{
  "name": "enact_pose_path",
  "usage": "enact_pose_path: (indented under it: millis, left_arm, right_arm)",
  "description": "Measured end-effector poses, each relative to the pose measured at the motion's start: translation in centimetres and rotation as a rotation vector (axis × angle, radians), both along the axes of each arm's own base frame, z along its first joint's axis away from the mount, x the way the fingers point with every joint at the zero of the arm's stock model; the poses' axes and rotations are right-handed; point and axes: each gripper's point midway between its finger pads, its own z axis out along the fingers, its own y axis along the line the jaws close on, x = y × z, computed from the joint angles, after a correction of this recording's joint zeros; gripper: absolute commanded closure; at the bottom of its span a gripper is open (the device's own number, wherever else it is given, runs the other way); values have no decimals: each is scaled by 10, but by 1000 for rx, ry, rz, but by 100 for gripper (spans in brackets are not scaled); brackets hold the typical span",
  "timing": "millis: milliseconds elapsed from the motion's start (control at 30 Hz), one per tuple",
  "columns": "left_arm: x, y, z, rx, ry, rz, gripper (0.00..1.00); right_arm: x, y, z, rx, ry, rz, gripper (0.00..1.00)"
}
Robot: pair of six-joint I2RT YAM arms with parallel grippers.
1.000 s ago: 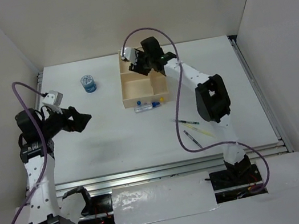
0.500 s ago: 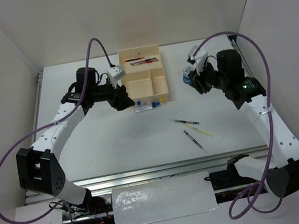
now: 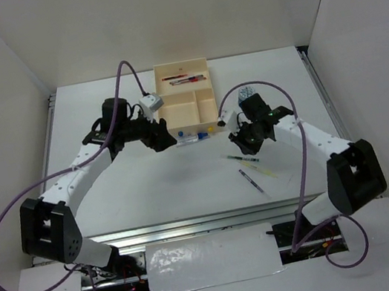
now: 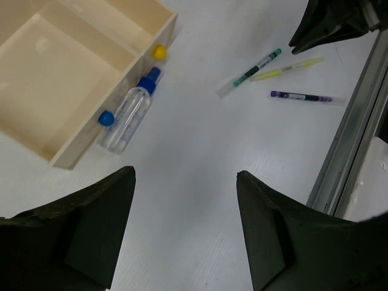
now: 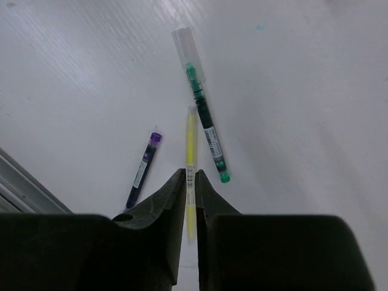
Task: Sort the stationery into containers
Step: Pick up the pen from the center of the board.
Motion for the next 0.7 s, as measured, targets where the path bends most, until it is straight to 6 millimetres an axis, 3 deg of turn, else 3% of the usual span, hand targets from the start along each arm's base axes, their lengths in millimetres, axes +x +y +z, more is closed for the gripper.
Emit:
enact_pose_path:
  millis: [133, 267, 700]
  left_arm:
    - [-2, 23, 7, -18, 2, 64, 20]
    - [-11, 31, 11, -39, 1, 82, 19]
    - [-17, 42, 1, -47, 27, 103, 18]
  right_arm:
    - [1, 0, -29, -69, 58, 31, 81]
    - [5, -3, -46, -109, 83, 41, 81]
    - [13, -7, -74, -169, 106, 62, 76]
